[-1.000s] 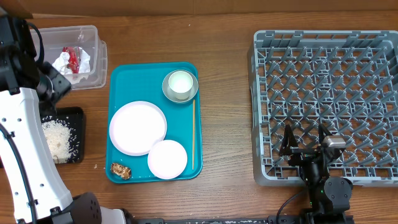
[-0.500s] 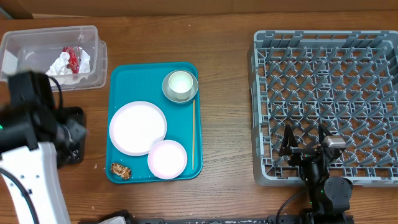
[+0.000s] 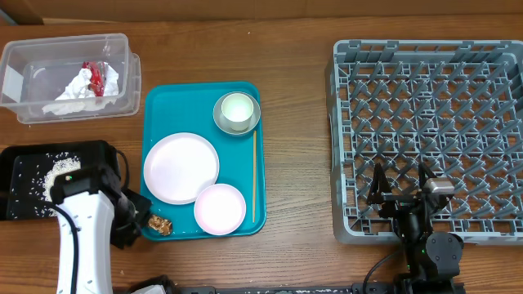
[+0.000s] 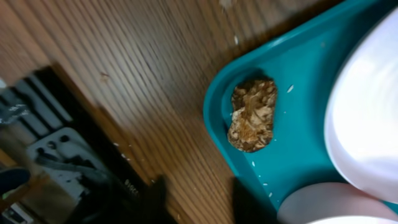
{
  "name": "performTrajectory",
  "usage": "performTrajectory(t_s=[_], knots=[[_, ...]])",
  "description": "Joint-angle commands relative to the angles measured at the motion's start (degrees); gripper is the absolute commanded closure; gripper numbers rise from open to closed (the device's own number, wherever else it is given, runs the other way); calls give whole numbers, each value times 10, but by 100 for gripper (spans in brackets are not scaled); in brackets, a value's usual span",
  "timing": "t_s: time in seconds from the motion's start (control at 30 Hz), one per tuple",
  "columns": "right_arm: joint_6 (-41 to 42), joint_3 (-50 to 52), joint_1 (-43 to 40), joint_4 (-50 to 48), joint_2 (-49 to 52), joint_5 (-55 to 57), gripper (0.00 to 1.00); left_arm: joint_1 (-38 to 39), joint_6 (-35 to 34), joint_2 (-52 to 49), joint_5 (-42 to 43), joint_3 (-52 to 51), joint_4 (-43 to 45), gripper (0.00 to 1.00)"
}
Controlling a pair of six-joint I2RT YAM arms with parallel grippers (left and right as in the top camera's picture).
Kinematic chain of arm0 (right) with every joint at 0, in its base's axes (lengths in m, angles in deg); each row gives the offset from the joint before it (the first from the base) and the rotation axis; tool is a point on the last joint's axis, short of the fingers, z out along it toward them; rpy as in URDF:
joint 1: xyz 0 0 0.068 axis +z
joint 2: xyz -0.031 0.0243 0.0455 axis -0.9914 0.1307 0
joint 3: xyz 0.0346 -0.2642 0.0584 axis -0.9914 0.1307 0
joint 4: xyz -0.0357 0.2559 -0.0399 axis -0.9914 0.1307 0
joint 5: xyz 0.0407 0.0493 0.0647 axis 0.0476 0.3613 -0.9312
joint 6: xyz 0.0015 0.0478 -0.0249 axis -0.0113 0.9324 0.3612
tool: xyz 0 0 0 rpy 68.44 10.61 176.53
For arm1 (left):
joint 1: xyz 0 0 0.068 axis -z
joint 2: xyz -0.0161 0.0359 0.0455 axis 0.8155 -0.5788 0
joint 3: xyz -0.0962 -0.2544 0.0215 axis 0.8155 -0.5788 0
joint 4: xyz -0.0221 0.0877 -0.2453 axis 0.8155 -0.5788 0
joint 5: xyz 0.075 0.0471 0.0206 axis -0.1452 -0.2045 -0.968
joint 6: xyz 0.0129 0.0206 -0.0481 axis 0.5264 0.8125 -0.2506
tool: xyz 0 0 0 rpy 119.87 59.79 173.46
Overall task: Sort waste into correct bins and load items into the dishwasher
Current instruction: 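Move the left gripper to the brown food scrap and grasp it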
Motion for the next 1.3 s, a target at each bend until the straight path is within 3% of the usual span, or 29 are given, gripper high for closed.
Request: performTrajectory(t_s=[0.0, 0.3, 0.63, 1.07, 1.13, 1.27], knots=[[-4, 6, -3, -4, -5, 7, 0, 1, 7, 1, 34, -41, 39, 34], [-4, 6, -3, -4, -5, 7, 0, 5, 2, 0, 43, -125, 146, 25], [-4, 6, -3, -4, -5, 7, 0, 5, 2, -3, 47, -176, 266, 34], [-4, 6, -3, -4, -5, 7, 0, 5, 1, -21, 86, -175, 302, 44], [-4, 6, -3, -4, -5, 7, 0, 5, 2, -24, 94, -175, 298, 48], [-4, 6, -3, -4, -5, 7, 0, 5, 2, -24, 73, -168, 256, 46]])
